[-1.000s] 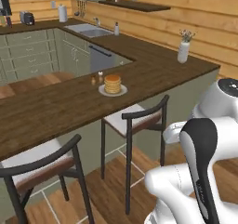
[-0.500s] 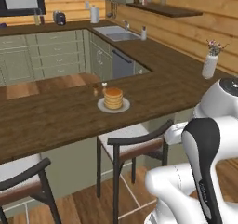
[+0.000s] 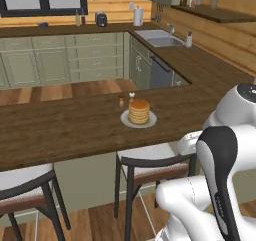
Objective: Take the strawberry from the fridge and place it on top of the pancake, located on the dining counter.
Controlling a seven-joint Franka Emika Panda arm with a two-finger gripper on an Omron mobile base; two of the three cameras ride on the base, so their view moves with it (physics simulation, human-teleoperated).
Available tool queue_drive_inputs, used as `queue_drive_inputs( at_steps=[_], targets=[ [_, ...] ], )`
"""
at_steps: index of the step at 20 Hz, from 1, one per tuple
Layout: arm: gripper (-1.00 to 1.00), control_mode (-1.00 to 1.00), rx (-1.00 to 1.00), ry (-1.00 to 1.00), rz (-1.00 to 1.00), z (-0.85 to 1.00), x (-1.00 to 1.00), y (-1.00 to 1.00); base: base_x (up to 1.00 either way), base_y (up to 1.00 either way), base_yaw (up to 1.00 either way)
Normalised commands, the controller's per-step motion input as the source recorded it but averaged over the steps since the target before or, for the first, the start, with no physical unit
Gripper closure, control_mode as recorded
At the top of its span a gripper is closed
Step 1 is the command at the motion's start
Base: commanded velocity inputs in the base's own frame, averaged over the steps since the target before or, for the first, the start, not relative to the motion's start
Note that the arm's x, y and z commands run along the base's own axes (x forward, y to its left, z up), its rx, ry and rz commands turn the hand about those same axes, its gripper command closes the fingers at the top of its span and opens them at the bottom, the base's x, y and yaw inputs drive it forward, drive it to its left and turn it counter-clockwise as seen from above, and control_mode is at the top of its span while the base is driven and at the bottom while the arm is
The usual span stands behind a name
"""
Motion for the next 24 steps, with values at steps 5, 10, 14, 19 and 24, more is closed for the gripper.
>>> queue_drive_inputs(
  at_steps=[5, 10, 14, 19, 24],
  targets=[
    [1.0, 1.0, 0.0, 0.0, 0.0, 0.0, 0.0, 0.0, 0.54, -0.05, 0.13],
    [1.0, 1.0, 0.0, 0.0, 0.0, 0.0, 0.0, 0.0, 0.75, 0.01, 0.0],
    [1.0, 1.0, 0.0, 0.0, 0.0, 0.0, 0.0, 0.0, 0.86, 0.09, -0.09],
    [1.0, 1.0, 0.0, 0.0, 0.0, 0.0, 0.0, 0.0, 0.97, 0.18, -0.24],
    [1.0, 1.0, 0.0, 0.0, 0.0, 0.0, 0.0, 0.0, 0.87, 0.37, -0.21]
  ],
)
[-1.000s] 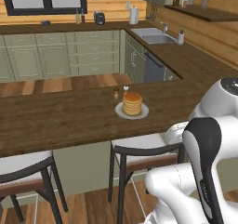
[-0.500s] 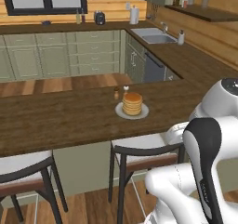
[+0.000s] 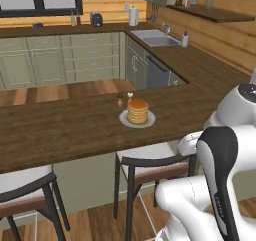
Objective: Take the strawberry from the fridge and place it on top of the pancake, located on the dining counter.
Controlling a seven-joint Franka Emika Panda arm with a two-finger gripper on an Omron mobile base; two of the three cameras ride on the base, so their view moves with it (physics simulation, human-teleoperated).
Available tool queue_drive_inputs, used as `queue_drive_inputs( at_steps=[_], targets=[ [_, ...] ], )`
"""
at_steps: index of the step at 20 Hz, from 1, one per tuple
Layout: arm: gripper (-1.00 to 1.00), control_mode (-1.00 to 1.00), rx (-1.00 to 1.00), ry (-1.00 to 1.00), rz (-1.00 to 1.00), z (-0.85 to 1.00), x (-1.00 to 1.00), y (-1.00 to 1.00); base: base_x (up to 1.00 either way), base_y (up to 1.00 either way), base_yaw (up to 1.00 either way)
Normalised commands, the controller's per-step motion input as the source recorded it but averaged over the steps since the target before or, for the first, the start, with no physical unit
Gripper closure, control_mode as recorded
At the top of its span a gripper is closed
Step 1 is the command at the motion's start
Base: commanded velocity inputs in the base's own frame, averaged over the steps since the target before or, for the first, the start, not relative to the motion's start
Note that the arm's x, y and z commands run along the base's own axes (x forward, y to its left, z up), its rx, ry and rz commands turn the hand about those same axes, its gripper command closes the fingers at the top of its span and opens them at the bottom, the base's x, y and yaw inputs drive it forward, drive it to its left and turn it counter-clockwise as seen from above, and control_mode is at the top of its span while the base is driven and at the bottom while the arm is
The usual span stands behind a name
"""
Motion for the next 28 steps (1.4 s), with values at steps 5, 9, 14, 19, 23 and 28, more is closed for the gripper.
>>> queue_drive_inputs(
  at_steps=[5, 9, 14, 19, 23, 28],
  targets=[
    [1.0, 1.0, 0.0, 0.0, 0.0, 0.0, 0.0, 0.0, 0.68, 0.03, 0.0],
    [1.0, 1.0, 0.0, 0.0, 0.0, 0.0, 0.0, 0.0, 0.77, 0.0, 0.05],
    [1.0, 1.0, 0.0, 0.0, 0.0, 0.0, 0.0, 0.0, 0.67, -0.09, 0.11],
    [1.0, -1.0, 0.0, 0.0, 0.03, 0.01, 0.14, 0.0, 0.6, -0.02, 0.11],
    [1.0, -1.0, 0.0, 0.0, 0.13, 0.16, 0.8, -0.06, 0.0, 0.0, 0.0],
    [1.0, -1.0, -0.01, 0.02, 0.1, 0.32, 1.0, -0.04, 0.0, 0.0, 0.0]
  ],
)
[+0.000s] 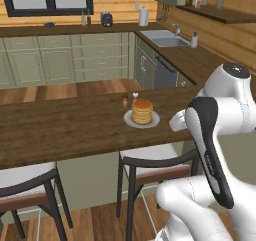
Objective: Take the strawberry from the fridge and place it on top of the pancake, located on the dining counter.
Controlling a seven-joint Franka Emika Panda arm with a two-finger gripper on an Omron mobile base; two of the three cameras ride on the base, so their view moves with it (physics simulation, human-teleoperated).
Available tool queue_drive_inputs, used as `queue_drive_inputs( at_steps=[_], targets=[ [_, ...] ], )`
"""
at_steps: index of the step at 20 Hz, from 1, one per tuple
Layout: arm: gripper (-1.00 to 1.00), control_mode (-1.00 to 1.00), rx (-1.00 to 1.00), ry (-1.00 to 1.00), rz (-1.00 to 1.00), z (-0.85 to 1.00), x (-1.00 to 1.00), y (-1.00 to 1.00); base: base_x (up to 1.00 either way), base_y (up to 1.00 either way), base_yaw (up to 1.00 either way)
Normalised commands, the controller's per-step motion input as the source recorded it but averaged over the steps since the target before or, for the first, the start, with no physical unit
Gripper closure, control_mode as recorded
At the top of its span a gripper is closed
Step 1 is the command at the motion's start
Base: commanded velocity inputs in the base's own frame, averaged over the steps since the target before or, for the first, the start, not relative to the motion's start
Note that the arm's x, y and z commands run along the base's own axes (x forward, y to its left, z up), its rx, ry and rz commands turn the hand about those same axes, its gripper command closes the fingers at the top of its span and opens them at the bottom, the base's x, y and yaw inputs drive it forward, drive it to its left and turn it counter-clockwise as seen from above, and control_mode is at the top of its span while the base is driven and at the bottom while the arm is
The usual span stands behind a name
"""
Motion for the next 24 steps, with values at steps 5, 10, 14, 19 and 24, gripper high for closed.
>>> queue_drive_inputs(
  at_steps=[5, 10, 14, 19, 24],
  targets=[
    [1.0, -1.0, 0.0, 0.06, -0.01, 0.11, 1.0, -0.04, 0.0, 0.0, 0.0],
    [1.0, -1.0, 0.0, 0.01, -0.14, -0.07, 1.0, 0.0, 0.0, 0.0, 0.0],
    [1.0, -1.0, -0.01, 0.0, -0.22, -0.15, 1.0, 0.0, 0.0, 0.0, 0.0],
    [1.0, -1.0, -0.07, 0.11, -0.21, -0.33, 1.0, 0.0, 0.0, 0.0, 0.0],
    [1.0, -1.0, 0.02, 0.27, -0.07, -0.33, 1.0, 0.0, 0.0, 0.0, 0.0]
  ],
)
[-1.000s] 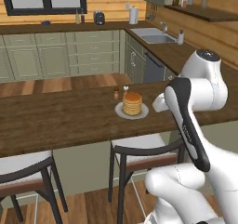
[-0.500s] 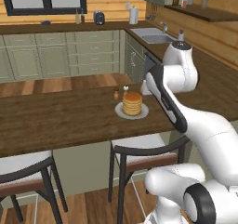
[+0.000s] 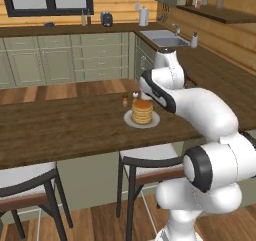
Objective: Take the strawberry from the fridge and place it on top of the pancake, located on the dining counter.
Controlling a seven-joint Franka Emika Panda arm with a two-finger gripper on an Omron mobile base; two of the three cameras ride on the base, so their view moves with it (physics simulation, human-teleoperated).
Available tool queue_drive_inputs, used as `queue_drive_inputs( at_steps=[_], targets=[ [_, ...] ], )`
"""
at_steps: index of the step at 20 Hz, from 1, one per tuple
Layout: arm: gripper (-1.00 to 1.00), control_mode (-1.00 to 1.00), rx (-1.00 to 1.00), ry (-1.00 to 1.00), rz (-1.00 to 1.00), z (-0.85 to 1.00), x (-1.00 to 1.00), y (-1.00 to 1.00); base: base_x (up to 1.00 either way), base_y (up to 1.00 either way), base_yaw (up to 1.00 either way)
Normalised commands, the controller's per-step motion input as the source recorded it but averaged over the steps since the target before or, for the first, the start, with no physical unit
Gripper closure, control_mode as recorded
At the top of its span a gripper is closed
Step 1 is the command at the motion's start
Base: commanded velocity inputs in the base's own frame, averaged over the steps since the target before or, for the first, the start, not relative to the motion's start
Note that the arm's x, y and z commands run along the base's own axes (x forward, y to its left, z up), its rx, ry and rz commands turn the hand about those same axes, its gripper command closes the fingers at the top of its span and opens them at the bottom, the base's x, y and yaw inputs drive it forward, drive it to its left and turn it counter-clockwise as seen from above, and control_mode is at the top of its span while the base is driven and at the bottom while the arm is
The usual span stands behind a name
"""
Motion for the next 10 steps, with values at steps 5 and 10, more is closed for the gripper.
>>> queue_drive_inputs(
  at_steps=[5, 10],
  targets=[
    [1.0, -1.0, 0.09, 0.16, 0.01, -0.07, 1.0, 0.0, 0.0, 0.0, 0.0],
    [1.0, -1.0, 0.03, 0.01, 0.06, -0.04, 1.0, 0.01, 0.0, 0.0, 0.0]
  ],
)
